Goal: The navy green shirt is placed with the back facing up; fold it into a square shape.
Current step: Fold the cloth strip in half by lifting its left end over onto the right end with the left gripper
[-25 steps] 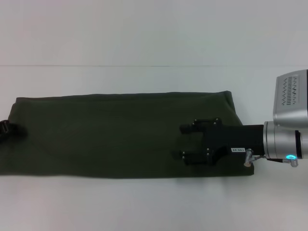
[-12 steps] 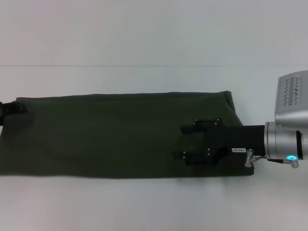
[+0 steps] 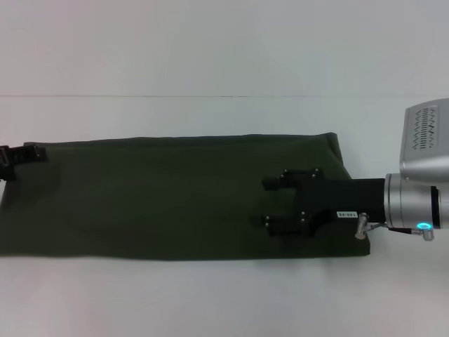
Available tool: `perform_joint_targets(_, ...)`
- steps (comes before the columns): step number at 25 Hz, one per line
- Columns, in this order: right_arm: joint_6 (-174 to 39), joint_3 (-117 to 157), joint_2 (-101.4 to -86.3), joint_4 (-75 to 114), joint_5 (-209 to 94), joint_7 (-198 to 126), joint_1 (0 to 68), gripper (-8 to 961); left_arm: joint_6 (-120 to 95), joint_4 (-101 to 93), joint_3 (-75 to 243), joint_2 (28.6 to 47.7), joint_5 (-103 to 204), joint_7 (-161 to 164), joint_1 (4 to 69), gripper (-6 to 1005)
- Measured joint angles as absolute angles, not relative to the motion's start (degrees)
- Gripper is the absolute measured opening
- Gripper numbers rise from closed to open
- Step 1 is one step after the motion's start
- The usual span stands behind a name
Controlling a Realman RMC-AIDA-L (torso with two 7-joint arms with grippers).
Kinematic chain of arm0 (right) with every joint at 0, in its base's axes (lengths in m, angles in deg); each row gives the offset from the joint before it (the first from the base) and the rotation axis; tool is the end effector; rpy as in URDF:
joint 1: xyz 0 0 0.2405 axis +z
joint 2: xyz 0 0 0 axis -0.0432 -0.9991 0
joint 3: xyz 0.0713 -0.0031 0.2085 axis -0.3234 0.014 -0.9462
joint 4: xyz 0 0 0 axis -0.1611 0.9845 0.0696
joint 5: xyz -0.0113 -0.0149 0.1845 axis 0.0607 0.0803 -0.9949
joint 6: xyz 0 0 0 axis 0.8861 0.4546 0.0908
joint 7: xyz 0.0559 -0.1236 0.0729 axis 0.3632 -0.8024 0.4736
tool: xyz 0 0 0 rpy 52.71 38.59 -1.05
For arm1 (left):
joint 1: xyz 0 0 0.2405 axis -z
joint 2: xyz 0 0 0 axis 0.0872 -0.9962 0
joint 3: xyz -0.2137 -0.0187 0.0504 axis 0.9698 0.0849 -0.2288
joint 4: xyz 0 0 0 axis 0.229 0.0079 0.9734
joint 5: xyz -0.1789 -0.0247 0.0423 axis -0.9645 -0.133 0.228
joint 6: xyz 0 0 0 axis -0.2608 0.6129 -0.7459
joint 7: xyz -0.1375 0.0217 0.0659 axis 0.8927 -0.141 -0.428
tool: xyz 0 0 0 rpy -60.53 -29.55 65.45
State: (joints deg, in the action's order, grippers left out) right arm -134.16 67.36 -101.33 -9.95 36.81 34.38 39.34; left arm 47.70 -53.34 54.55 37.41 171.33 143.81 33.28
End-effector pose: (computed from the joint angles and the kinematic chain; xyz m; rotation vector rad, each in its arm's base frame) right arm 0.1851 0.3231 -0.0382 -2.8126 0.3800 0.5317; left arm -0.3025 0.3427 0.0970 -1.7699 -1.6807 -0.4627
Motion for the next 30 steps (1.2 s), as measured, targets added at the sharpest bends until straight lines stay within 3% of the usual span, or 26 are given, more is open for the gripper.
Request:
perform_joint_targets(12,-133.98,67.35,-101.33,-9.95,36.82,34.38,39.4,796,38.67,-43.13,54.01,37.47,171.76,141.01,34.22,875)
perform_joint_targets(30,-133.97,67.35,-101.33,-9.95,36.85,34.42,39.48,796,37.32,-43.17,54.4,37.13,171.3,140.17,34.53,874)
